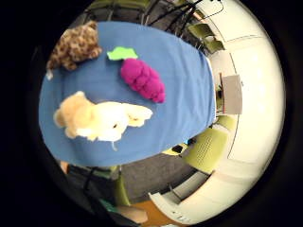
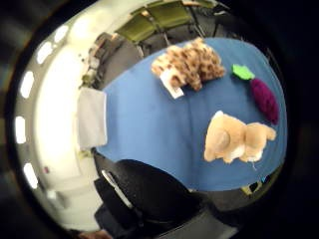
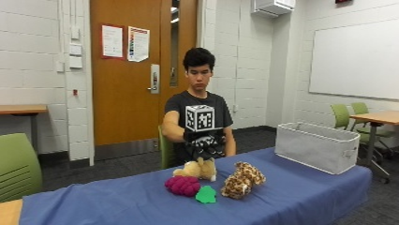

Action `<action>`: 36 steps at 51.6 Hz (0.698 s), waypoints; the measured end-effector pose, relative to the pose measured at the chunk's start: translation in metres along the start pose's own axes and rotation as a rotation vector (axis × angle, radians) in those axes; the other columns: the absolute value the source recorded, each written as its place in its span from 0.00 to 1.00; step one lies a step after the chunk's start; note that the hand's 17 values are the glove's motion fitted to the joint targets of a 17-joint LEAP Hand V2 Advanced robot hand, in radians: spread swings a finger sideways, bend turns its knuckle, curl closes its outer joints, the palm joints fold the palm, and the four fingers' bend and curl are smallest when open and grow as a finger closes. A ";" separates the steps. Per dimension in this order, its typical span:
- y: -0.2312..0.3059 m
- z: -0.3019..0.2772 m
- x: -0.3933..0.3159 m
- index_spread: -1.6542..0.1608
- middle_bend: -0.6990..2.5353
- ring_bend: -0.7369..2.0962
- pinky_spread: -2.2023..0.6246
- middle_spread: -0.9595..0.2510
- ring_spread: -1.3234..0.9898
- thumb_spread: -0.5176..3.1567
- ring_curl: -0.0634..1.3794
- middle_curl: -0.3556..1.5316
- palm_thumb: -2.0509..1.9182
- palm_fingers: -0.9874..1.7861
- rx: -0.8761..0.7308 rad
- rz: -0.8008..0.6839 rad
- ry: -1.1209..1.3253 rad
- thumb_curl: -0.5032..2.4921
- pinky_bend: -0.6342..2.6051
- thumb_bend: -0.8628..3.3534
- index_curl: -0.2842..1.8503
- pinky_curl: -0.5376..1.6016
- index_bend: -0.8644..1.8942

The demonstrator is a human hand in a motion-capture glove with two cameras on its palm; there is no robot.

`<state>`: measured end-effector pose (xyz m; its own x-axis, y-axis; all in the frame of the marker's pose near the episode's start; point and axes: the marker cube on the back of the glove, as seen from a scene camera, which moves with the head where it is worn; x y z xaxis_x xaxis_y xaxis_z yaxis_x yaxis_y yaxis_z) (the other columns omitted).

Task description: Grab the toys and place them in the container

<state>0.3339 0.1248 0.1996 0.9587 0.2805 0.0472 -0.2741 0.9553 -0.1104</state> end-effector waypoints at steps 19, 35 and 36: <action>0.005 0.081 0.027 0.76 0.26 0.31 0.76 0.70 0.45 0.37 0.16 0.34 0.47 0.31 -0.121 0.013 -0.002 0.20 0.34 0.18 0.34 0.42 0.41; 0.018 0.083 0.023 0.75 0.28 0.39 0.72 0.65 0.39 0.43 0.20 0.35 0.53 0.47 -0.077 0.040 -0.035 0.23 0.34 0.21 0.35 0.41 0.42; 0.019 0.082 0.022 0.75 0.29 0.40 0.71 0.64 0.38 0.44 0.20 0.35 0.54 0.49 -0.067 0.041 -0.037 0.23 0.34 0.21 0.35 0.41 0.41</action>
<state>0.3433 0.1564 0.2802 0.9428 0.3241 0.0773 -0.3067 0.9348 -0.1789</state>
